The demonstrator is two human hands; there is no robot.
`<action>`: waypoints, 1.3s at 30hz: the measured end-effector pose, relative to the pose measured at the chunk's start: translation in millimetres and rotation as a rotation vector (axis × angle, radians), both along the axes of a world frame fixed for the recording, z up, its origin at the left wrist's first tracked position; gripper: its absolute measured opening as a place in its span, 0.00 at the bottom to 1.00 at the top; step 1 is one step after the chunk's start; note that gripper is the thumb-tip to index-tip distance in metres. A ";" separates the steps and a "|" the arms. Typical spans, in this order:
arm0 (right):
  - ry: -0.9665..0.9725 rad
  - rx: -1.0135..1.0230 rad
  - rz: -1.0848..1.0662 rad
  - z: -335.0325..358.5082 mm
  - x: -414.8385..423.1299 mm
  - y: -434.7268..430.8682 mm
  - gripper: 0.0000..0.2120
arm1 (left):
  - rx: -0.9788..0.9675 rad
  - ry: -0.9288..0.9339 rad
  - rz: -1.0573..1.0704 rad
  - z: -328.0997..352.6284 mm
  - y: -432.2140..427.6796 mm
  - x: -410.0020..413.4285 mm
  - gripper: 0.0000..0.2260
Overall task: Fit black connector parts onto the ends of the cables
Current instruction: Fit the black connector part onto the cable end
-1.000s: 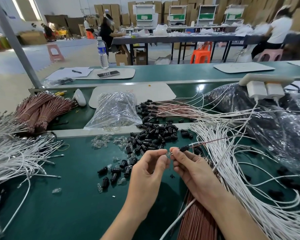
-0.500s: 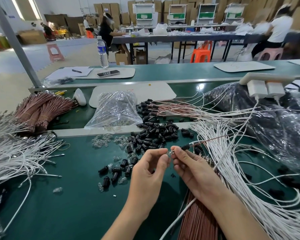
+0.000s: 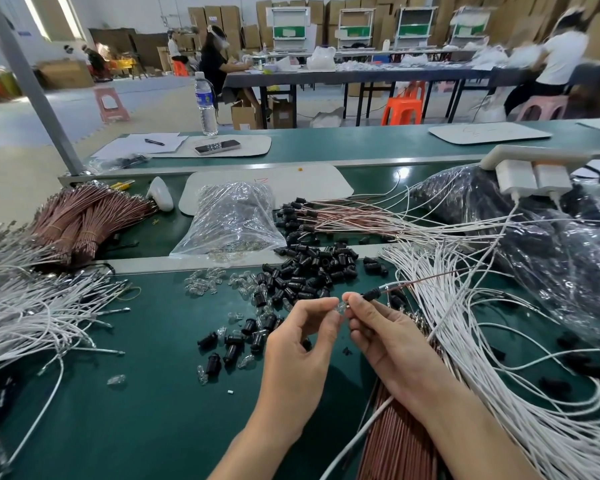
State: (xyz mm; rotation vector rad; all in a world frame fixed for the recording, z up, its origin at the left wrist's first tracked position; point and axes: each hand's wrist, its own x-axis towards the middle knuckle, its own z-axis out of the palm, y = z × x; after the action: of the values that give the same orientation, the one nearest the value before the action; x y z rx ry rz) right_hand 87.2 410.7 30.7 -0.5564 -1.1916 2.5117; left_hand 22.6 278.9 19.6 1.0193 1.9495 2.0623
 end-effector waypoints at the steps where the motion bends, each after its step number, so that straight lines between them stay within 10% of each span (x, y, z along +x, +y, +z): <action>1: -0.001 0.004 -0.001 -0.6 -0.2 0.2 0.08 | 0.000 0.004 0.000 0.0 -0.3 0.2 0.07; 28: 0.038 0.027 0.025 -4.8 -2.0 -2.5 0.12 | 0.048 -0.095 -0.021 -3.1 1.9 -1.7 0.10; 39: 0.016 0.033 0.025 -2.0 -1.8 -1.8 0.13 | -0.162 0.317 0.124 -7.3 -1.2 -9.0 0.14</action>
State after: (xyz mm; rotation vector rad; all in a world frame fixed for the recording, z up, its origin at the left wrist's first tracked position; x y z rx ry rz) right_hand 85.4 408.9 28.8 -0.5152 -1.2399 2.5074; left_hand 13.5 277.8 12.3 1.2834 2.3423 1.8532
